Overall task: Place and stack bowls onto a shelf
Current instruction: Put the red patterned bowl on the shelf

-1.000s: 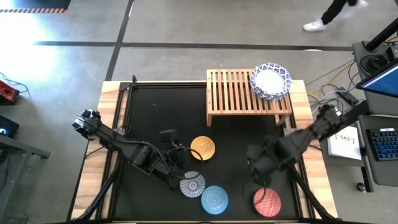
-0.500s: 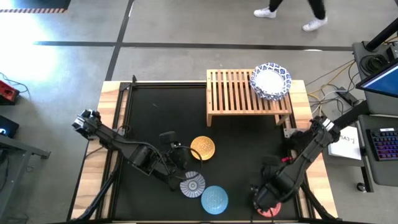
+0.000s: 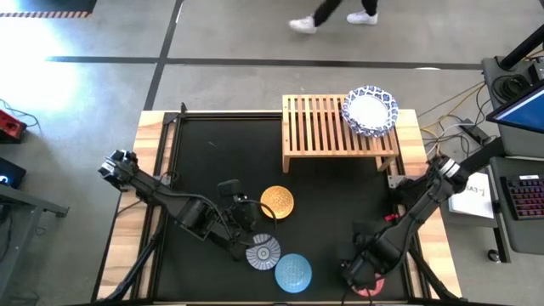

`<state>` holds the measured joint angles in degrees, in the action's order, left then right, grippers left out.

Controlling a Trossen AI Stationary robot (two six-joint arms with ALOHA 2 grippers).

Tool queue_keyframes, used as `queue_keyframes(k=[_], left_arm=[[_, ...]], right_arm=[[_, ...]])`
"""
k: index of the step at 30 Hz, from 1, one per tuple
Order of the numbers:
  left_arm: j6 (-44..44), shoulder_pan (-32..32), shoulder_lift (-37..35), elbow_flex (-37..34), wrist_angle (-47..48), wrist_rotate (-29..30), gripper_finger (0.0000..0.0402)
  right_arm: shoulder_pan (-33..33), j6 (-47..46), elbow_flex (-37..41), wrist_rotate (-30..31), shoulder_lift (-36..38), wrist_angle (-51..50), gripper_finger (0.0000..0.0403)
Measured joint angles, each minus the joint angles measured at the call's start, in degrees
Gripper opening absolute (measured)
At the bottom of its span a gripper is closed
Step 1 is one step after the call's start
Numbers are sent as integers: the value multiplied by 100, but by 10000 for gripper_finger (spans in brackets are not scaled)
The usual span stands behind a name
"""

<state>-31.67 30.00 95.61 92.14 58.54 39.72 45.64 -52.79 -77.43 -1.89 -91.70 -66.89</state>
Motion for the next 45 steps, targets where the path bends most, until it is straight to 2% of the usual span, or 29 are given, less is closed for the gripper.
queue_keyframes(k=[3,11,22,26,32,41,45], left_arm=[[109,0,0,0,0,11,178],[115,0,0,-2,-2,24,178],[165,-4,0,-4,-2,29,178],[234,-4,0,-4,-2,31,178],[248,-7,0,-4,-2,37,178],[248,-11,0,-4,-2,42,178],[248,-11,0,-4,-2,41,178]], right_arm=[[28,-30,400,-295,92,541,120],[58,175,1048,-316,92,836,108],[60,237,1737,-612,92,1850,100],[47,216,1766,-689,92,1998,88],[-20,-136,1771,-944,92,2047,18],[-329,-1187,1743,-944,236,2132,13],[-591,-1139,1472,-936,575,2050,13]])
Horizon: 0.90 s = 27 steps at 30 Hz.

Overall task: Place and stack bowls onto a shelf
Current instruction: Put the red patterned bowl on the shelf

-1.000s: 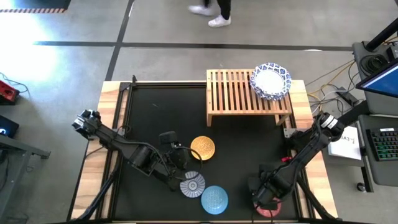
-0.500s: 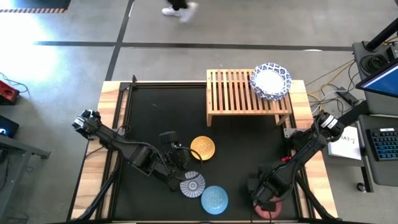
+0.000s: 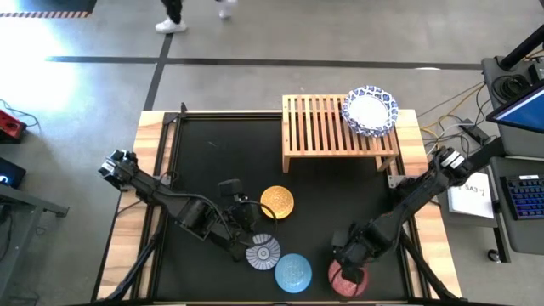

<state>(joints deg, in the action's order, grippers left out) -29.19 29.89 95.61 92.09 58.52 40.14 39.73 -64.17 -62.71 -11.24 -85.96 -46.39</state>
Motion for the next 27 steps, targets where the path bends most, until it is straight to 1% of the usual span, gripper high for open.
queue_keyframes(k=[2,6,9,13,20,24,27], left_arm=[[0,0,0,0,0,-1,178],[0,0,0,0,2,-2,178],[0,0,0,0,2,-10,178],[0,0,0,0,8,-13,178],[42,0,0,-2,61,-17,178],[42,0,0,-2,85,-19,178],[42,0,0,-2,87,-19,178]], right_arm=[[-142,121,-153,23,220,-2,13],[-587,366,-469,422,656,-144,12],[-1044,578,-710,600,912,-423,12],[-1754,1134,-1089,675,1119,-770,12],[-3104,2370,-1930,852,1095,-1815,12],[-3814,2934,-2425,852,911,-2333,12],[-4299,3277,-2684,857,768,-2536,12]])
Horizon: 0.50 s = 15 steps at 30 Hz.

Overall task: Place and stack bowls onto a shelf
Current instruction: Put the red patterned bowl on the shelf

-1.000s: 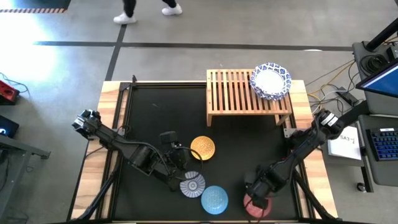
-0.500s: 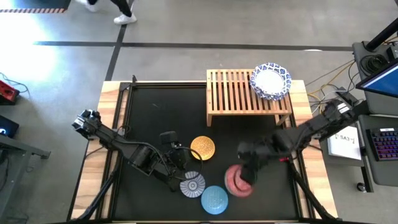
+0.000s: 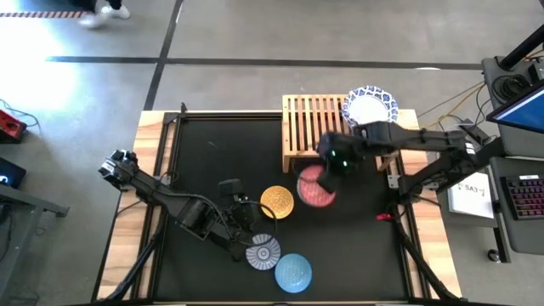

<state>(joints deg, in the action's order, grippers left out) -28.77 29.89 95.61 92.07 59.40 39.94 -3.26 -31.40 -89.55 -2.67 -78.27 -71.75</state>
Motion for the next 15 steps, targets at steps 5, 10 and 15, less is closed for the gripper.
queue_keyframes(k=[5,10,15], left_arm=[[0,0,0,-2,15,-2,178],[0,0,0,-2,71,-4,178],[10,0,0,-2,90,-7,178]], right_arm=[[-707,531,-141,140,-210,-250,12],[-1302,895,-204,141,-305,-300,12],[-1766,1147,-210,135,-318,-283,12]])
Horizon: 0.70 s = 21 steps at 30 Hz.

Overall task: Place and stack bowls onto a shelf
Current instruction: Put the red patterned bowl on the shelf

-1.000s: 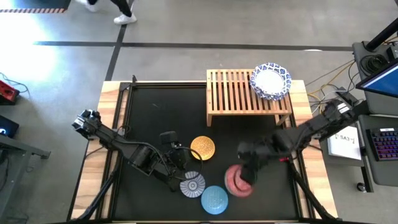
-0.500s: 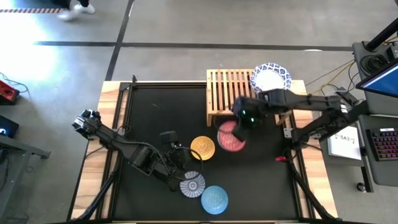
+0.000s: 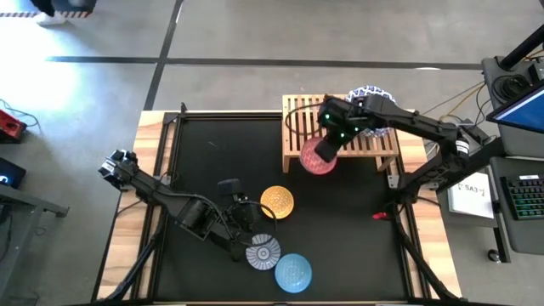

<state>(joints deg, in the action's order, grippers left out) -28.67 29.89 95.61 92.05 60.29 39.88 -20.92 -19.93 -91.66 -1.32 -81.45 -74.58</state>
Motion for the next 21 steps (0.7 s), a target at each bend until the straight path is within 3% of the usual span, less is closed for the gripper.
queue_keyframes(k=[21], left_arm=[[269,0,0,0,2,2,178]], right_arm=[[-921,58,0,289,-208,578,13]])
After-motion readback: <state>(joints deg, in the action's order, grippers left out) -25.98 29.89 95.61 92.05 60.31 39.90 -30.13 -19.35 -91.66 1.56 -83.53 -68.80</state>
